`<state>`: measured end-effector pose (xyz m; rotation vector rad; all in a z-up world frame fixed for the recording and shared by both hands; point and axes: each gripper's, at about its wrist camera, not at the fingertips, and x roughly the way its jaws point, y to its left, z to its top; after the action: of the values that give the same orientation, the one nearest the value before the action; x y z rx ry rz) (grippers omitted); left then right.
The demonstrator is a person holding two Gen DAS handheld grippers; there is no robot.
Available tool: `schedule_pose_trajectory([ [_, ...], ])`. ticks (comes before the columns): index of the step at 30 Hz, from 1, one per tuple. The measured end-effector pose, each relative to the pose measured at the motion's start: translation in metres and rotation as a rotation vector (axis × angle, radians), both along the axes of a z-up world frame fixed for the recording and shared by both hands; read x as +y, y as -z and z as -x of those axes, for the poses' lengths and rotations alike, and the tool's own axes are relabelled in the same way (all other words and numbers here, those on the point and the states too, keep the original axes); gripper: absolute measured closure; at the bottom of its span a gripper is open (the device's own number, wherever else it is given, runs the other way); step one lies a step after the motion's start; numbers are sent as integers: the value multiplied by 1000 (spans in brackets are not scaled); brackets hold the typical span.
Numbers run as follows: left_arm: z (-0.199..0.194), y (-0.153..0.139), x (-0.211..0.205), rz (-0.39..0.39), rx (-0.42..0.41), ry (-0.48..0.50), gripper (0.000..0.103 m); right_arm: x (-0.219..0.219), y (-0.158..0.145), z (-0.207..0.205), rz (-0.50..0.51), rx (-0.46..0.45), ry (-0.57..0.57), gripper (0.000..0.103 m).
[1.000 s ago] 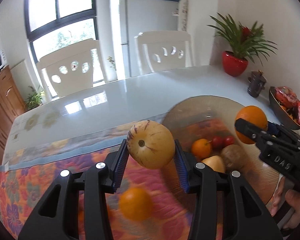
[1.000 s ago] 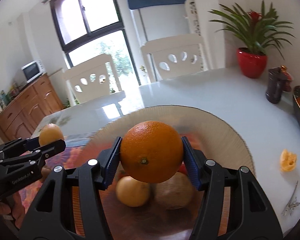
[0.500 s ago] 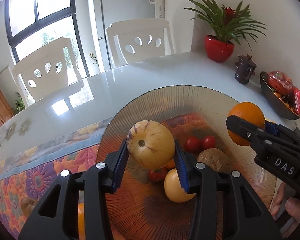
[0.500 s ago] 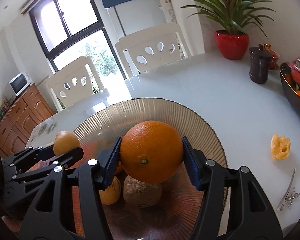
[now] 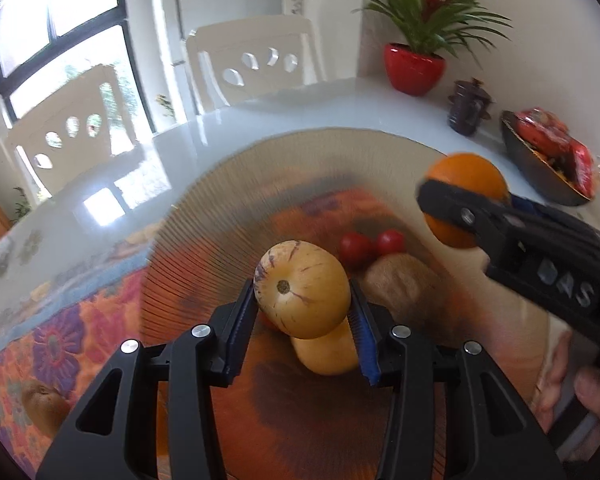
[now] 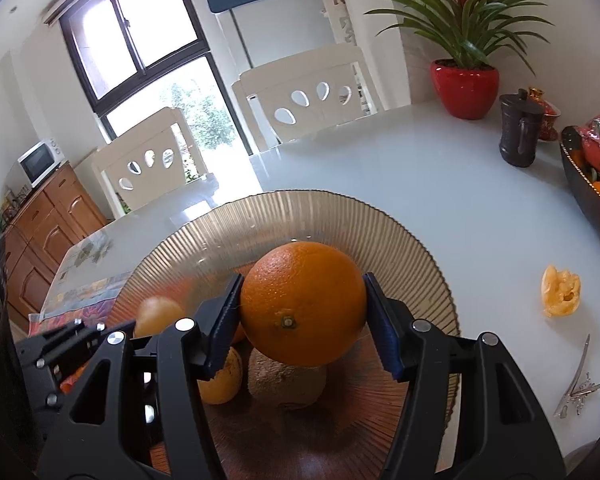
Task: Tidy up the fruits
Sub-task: 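Lift the orange and pepino into the glass bowl and open both tools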
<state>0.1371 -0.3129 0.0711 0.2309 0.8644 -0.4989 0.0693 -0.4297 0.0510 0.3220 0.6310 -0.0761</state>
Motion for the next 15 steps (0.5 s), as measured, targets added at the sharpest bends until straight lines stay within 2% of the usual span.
schedule_pose_trajectory([
  [1,2,0,0,-2,-8,3,34,-1,-1,1,3,-8,13,36],
  [2,4,-1,0,-5,-15,3,20,-1,-2,3,8,-28,29,13],
  [3,7,-4,0,-3,-29,1,5,-2,-3,4,14,-36,42,3],
  [11,22,-12,13,-60,-36,13,5,24,-8,3,107,-50,14,3],
  [15,28,-19,38,-52,-52,-13,5,36,-11,5,120,-77,-17,3],
])
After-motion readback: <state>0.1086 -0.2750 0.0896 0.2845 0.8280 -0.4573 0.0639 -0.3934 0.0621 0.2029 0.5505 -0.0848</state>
